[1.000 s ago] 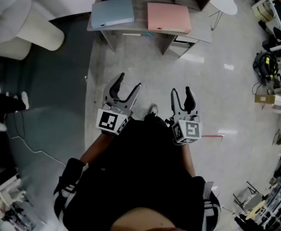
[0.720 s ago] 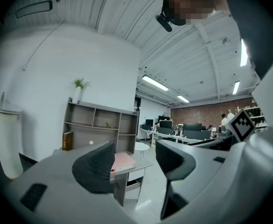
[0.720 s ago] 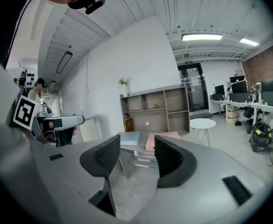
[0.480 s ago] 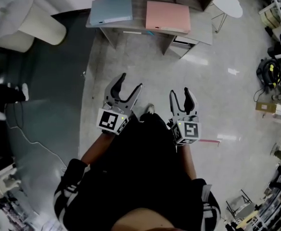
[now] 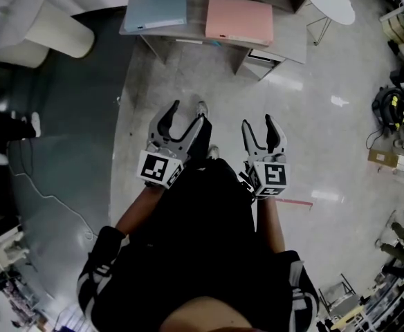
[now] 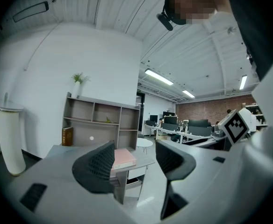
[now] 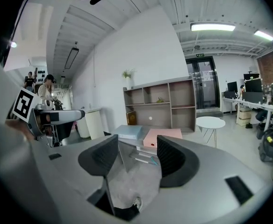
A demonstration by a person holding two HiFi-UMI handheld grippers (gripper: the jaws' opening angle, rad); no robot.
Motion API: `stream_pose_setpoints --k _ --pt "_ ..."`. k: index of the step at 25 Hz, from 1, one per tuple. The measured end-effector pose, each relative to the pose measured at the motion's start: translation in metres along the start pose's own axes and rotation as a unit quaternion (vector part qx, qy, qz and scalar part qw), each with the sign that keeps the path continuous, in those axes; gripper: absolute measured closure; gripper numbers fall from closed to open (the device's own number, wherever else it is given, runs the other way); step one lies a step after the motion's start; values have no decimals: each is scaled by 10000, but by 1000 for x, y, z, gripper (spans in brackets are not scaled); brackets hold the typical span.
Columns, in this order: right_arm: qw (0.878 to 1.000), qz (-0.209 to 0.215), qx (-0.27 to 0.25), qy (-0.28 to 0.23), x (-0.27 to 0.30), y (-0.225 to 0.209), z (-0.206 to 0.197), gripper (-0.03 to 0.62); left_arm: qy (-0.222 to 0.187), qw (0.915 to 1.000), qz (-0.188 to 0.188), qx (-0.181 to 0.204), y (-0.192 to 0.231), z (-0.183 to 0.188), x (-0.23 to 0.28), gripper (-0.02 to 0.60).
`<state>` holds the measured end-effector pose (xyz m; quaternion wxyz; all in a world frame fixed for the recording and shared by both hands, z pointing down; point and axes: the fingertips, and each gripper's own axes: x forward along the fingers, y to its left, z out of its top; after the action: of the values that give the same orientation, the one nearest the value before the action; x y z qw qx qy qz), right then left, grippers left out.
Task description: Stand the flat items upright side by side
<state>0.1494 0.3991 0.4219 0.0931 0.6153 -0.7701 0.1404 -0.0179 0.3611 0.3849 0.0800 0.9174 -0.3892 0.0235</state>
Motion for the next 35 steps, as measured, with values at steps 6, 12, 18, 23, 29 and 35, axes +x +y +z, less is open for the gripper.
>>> stream_pose_setpoints --k 6,12,18,23,29,35 --pt "10000 56 -26 77 42 -21 8 309 45 9999 -51 -95 21 -4 43 313" --pt "9997 97 133 167 101 -46 21 307 87 9997 -169 -154 57 -3 102 313" --pt "9988 111 312 360 167 -60 32 303 178 9992 -253 -242 105 1 149 313" --pt "9969 -14 387 682 215 -79 23 301 399 9981 -280 -382 143 -11 187 310" --pt "9942 -185 679 809 247 -120 11 299 534 9967 -461 -400 154 -24 233 307" --pt "9908 -175 881 1008 269 -141 2 295 848 9937 -403 -606 164 -36 255 304"
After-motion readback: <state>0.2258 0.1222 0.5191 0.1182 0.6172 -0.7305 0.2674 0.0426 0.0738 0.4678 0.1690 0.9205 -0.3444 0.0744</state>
